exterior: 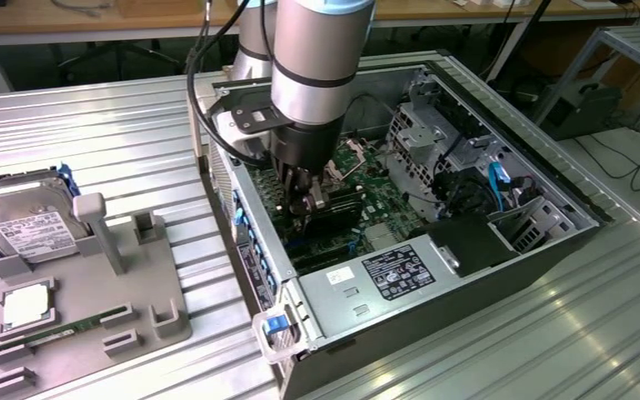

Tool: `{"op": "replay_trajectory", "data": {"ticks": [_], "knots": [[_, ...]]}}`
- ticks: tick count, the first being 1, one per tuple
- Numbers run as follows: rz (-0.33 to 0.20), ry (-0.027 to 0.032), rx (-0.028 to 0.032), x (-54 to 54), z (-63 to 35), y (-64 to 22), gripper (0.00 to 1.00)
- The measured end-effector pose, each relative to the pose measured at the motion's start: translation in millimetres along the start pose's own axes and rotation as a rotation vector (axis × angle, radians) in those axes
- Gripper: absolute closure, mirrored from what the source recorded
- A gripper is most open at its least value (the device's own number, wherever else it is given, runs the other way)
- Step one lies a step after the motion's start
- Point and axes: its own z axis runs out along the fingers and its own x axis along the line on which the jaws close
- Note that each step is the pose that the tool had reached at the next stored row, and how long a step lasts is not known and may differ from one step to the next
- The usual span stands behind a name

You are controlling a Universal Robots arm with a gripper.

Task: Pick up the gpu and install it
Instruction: 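Press down on the gpu until it lock into place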

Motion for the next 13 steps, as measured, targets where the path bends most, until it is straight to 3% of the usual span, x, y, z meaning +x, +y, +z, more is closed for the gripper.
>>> {"op": "replay_trajectory", "data": {"ticks": [13], "knots": [[0.000, 0.0004, -0.0007, 0.1, 3.6, 0.1, 0.89]]}}
